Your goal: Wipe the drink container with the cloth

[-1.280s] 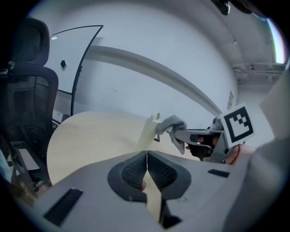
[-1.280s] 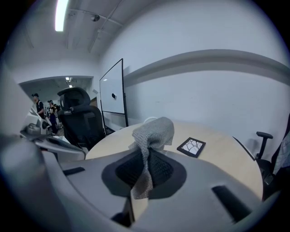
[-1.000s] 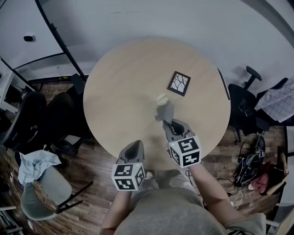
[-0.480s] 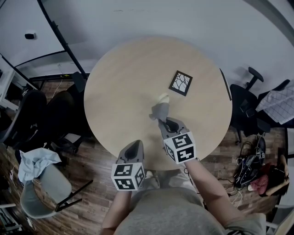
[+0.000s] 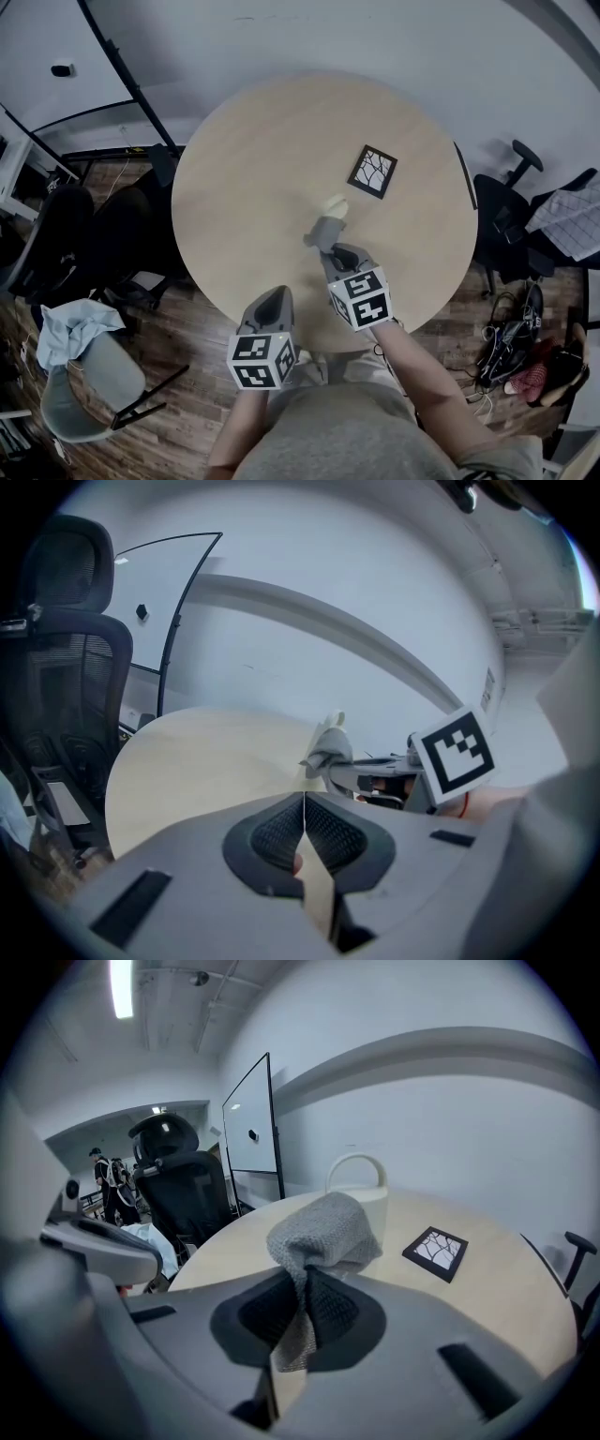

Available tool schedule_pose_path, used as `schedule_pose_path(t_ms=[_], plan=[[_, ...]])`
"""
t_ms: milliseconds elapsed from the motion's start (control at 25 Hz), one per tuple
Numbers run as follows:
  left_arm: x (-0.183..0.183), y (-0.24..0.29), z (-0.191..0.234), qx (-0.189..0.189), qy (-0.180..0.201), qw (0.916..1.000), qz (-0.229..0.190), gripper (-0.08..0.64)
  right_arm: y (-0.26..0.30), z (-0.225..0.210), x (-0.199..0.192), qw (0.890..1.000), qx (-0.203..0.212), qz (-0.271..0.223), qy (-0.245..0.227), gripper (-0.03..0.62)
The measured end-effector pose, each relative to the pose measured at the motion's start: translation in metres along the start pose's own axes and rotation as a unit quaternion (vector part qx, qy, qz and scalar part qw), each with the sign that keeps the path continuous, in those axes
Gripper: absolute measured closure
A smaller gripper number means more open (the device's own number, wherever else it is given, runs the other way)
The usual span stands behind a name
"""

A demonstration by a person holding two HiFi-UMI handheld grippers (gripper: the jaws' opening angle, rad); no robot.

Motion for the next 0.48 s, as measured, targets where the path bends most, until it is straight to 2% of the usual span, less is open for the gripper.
schedule_pose_path(t_ms=[480], plan=[[0.002,0.012,0.002,0.011,-0.007,0.9999,0.003,0.557,0.027,-0.004,-0.02,0.999,0.02,0.043,-0.001,0.58]])
Point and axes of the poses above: the fingertips, and each gripper's own axes: y forward along the fingers, z to its left, x out of its top, the point moved 7 cm from there along -y, backward along the fingers
